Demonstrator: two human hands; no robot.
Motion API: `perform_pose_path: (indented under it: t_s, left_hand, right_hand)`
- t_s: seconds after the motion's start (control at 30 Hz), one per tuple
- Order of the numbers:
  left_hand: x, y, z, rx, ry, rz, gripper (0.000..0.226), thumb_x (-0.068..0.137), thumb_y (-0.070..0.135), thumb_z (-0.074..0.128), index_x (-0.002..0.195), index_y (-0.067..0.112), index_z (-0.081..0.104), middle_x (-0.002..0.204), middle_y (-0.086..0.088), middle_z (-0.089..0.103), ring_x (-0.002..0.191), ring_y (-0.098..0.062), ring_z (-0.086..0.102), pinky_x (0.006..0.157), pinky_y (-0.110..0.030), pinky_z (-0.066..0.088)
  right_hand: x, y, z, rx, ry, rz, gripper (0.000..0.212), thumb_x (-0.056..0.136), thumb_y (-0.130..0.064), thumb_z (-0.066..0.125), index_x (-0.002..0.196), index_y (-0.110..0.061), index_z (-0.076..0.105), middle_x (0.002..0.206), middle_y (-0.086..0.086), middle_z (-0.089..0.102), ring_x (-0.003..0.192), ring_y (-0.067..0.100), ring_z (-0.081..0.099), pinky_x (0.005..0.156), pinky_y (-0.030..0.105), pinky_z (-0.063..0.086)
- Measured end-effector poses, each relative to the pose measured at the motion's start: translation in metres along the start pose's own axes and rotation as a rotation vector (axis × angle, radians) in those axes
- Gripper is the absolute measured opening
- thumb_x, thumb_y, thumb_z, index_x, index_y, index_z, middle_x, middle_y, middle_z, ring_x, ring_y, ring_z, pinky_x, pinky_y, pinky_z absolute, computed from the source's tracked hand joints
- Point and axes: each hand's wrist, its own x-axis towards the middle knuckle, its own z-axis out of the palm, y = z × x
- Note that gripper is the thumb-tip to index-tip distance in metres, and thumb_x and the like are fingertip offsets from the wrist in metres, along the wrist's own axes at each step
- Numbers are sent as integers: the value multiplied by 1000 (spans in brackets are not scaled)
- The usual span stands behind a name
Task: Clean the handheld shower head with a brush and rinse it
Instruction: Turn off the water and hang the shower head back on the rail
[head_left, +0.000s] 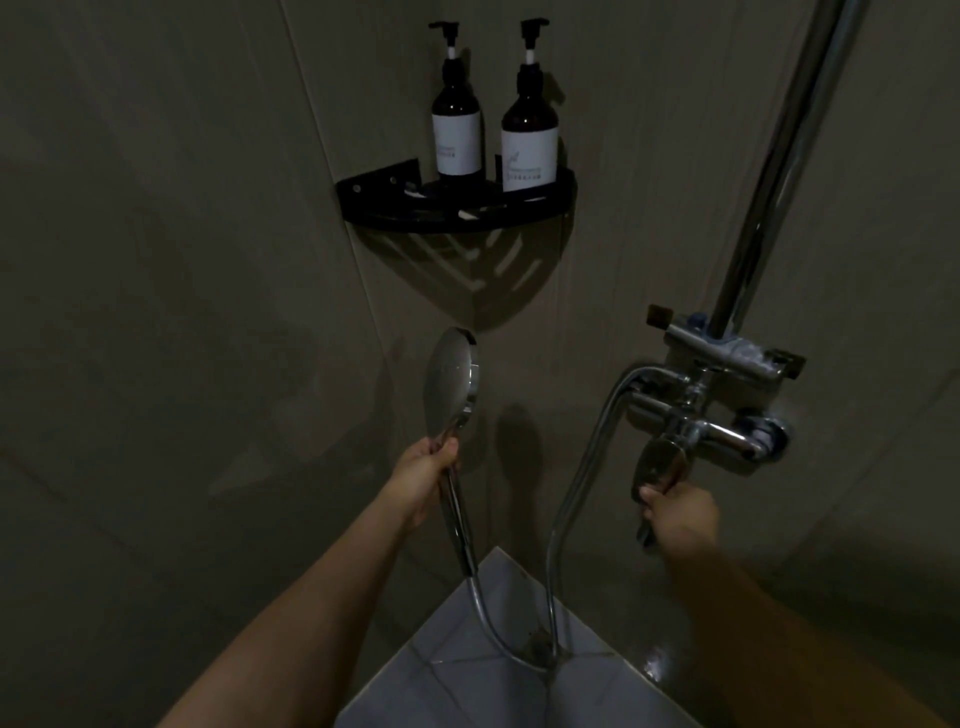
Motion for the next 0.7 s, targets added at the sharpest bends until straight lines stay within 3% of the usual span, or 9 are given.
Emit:
perform_pose_path:
  t_s: [0.23,0.4,0.47,0.53,0.6,0.7]
  left_hand:
    - [0,5,13,21,-7,4,22,94,1,45,76,12,53,55,4,54,54,-6,49,58,-16,41]
    - [-1,8,17,28,-27,9,24,94,1,44,75,13,52,43,9,55,43,2,50,52,-11,41]
    - [-1,9,19,34,-36,15,23,94,1,44,76,12,52,43,9,56,42,3,51,51,-10,42]
    - [-3,12,23,34,-51,20,22,94,1,44,77,12,53,43,10,56,42,3,52,50,-11,43]
    - [-6,16,30,21,-85,25,23,95,0,42,77,11,52,43,9,57,41,3,53,47,-11,45]
    - [-10,21,40,16,-119,30,24,95,-1,41,77,11,51,42,8,58,40,4,54,46,-9,45]
  right_hand:
    - [1,-5,1,-31,34,104,27,80,-16,69,93,8,68,94,29,69,93,39,67,78,41,53]
    - [20,13,15,157,-13,276,29,79,-18,66,92,9,64,88,27,68,87,37,68,77,49,57]
    - [4,4,10,345,-109,355,29,89,-20,56,100,7,54,92,24,62,89,35,65,81,46,54]
    - [-11,-7,5,432,-268,503,26,95,-27,47,103,-2,48,89,25,58,82,35,61,75,43,51]
    - [-22,-19,2,277,-464,495,34,96,-32,44,88,1,48,77,20,56,68,30,56,60,34,46]
    - [-30,-47,0,70,-615,350,33,97,-34,42,80,-7,51,75,10,56,64,21,54,58,27,41]
